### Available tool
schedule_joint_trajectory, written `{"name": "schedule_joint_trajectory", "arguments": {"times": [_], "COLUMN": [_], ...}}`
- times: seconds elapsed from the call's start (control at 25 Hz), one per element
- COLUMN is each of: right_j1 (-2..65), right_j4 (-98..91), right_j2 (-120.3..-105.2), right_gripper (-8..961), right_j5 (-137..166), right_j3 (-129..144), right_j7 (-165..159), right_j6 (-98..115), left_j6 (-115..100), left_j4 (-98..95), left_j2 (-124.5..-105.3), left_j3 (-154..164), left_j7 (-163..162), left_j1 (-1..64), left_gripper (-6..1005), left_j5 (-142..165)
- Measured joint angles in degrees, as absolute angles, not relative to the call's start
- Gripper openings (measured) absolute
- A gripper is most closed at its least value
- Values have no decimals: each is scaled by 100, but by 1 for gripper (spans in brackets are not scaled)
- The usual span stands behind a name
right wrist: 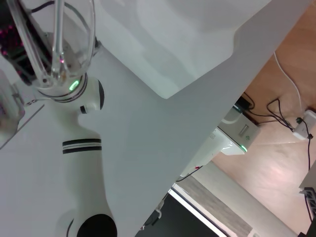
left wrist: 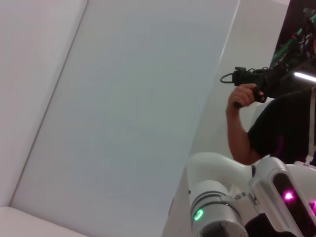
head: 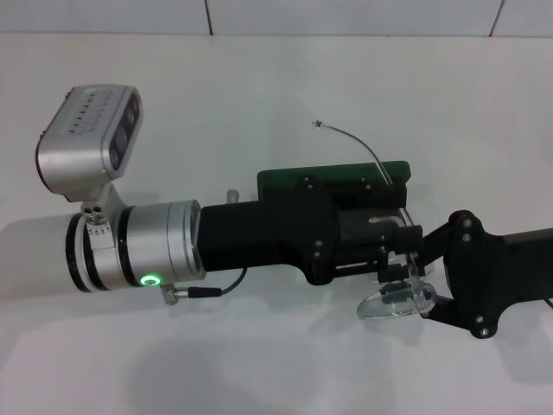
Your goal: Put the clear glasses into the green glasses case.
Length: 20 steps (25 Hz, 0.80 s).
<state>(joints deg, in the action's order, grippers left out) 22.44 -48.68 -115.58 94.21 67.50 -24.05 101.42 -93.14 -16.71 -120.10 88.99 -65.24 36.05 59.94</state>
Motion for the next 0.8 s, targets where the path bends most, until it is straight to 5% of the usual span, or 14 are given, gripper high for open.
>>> {"name": "schedule_joint_trajectory", "arguments": {"times": [0.64, 0.8], "right_j1": [2268, 2228], "right_j4": [-4816, -4831], "right_j2": [-11558, -11543], "right_gripper": [117, 116], "right_j5": [9420, 9371], "right_j3": [6730, 6625], "right_j7": [-2391, -2389], "right_j6": [10162, 10380], "left_j6": [-9305, -9310], "left_j4": [-1670, -1673], "left_j2": [-11994, -11835], "left_j3": [8992, 8431], "left_j7": [-6490, -6380], "left_j1": [3580, 3382], "left_gripper": [563, 563], "left_j5": [5939, 5854]}}
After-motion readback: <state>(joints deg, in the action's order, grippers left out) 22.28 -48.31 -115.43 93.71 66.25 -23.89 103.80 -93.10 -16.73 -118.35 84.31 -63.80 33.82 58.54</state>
